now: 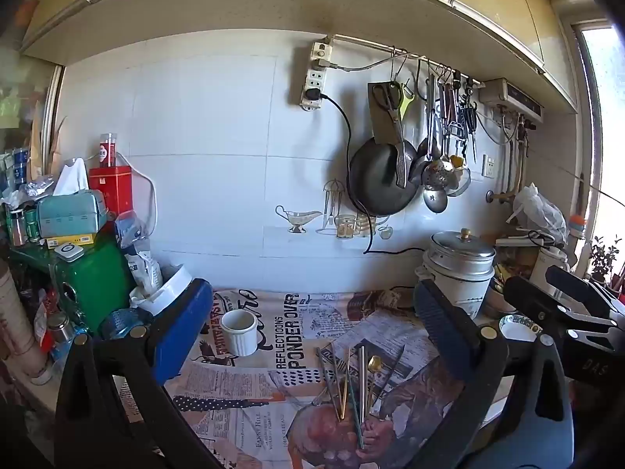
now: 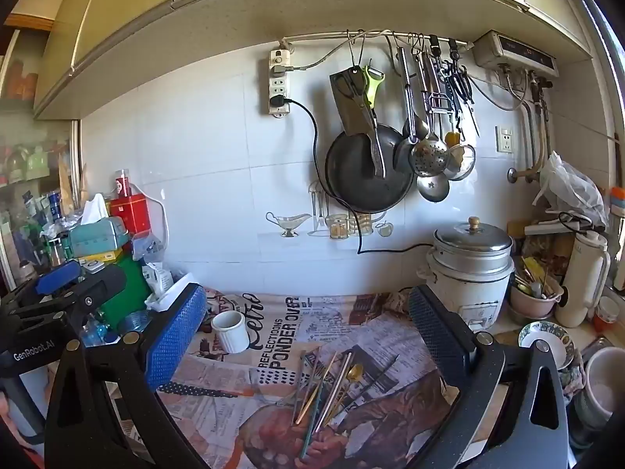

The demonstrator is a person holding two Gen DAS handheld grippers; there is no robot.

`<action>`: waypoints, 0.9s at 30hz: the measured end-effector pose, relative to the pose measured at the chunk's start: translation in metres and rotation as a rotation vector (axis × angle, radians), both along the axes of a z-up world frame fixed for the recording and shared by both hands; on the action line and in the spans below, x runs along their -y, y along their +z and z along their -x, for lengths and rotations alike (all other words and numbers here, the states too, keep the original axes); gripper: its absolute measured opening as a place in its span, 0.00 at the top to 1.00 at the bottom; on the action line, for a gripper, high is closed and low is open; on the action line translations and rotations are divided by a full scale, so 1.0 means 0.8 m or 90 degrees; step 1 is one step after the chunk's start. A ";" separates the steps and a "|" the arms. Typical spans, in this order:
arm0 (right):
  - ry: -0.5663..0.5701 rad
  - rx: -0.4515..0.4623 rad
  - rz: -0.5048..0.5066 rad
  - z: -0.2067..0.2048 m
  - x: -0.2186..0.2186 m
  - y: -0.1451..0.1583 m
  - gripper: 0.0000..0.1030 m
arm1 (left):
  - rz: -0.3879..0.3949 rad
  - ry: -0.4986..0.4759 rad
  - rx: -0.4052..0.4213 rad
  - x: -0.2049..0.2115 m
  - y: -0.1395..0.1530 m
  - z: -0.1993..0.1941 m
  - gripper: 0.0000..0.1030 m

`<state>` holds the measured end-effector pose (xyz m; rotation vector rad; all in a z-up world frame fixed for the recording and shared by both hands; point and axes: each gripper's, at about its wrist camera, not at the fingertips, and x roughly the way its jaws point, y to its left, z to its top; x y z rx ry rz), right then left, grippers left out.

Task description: Organize utensils

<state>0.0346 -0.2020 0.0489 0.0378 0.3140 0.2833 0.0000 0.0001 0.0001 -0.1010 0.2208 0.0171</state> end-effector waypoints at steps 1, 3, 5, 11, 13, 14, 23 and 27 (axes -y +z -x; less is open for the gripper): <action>0.000 0.005 -0.004 0.000 0.000 0.000 0.00 | 0.000 0.002 0.000 -0.001 0.000 0.000 0.00; 0.002 0.004 -0.004 0.000 0.000 0.000 0.00 | 0.004 0.002 -0.003 -0.004 0.000 -0.002 0.00; 0.003 0.004 -0.003 0.001 0.000 0.000 0.00 | -0.012 -0.001 0.012 0.004 0.004 0.008 0.00; 0.008 -0.003 -0.003 -0.002 -0.001 0.000 0.00 | -0.020 0.008 -0.006 0.009 0.004 0.001 0.00; 0.010 -0.004 -0.003 0.000 0.001 0.001 0.00 | -0.009 0.011 -0.006 0.003 0.000 0.002 0.00; 0.010 -0.003 -0.003 0.001 0.002 0.001 0.00 | -0.010 0.012 -0.006 0.003 -0.001 0.002 0.00; 0.010 -0.008 0.000 -0.002 -0.002 -0.002 0.00 | -0.010 0.015 -0.014 0.005 -0.005 -0.004 0.00; 0.011 -0.010 -0.001 -0.003 -0.001 -0.003 0.00 | -0.016 0.014 -0.016 0.006 -0.007 -0.005 0.00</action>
